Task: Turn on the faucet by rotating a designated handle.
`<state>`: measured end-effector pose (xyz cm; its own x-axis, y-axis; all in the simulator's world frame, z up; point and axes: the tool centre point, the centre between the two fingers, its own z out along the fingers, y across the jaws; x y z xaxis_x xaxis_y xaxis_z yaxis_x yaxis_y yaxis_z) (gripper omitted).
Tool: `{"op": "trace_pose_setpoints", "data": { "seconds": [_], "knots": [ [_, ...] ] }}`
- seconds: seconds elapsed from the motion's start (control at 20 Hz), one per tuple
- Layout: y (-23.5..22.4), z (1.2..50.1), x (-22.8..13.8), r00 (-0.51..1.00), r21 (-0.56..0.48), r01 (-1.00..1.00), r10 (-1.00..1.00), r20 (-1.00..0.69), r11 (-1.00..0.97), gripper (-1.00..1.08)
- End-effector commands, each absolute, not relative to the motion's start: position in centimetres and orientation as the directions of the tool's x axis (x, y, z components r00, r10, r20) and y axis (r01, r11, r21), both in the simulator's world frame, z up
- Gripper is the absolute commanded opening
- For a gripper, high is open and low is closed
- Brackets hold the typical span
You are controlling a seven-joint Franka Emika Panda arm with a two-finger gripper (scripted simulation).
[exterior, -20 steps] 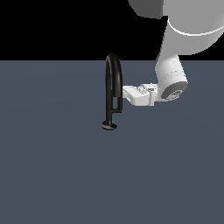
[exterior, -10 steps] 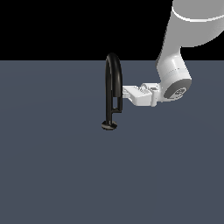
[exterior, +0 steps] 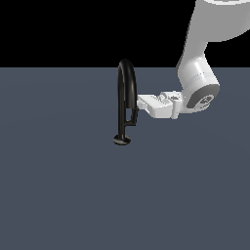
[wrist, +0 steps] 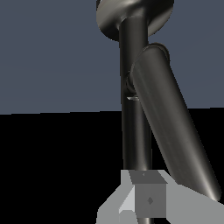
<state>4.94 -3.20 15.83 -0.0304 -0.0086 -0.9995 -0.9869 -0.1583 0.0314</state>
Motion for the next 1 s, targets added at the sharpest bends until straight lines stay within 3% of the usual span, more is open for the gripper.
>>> {"op": "trace_pose_setpoints", "data": {
  "seconds": [0.0,0.95],
  "knots": [
    [-3.3,16.0,4.3,-0.035,0.035,-0.986,-0.006,-0.999,-0.163,-1.00],
    [-4.2,13.8,-0.9,-0.035,0.035,-0.986,-0.006,-0.999,-0.163,-1.00]
  ]
}}
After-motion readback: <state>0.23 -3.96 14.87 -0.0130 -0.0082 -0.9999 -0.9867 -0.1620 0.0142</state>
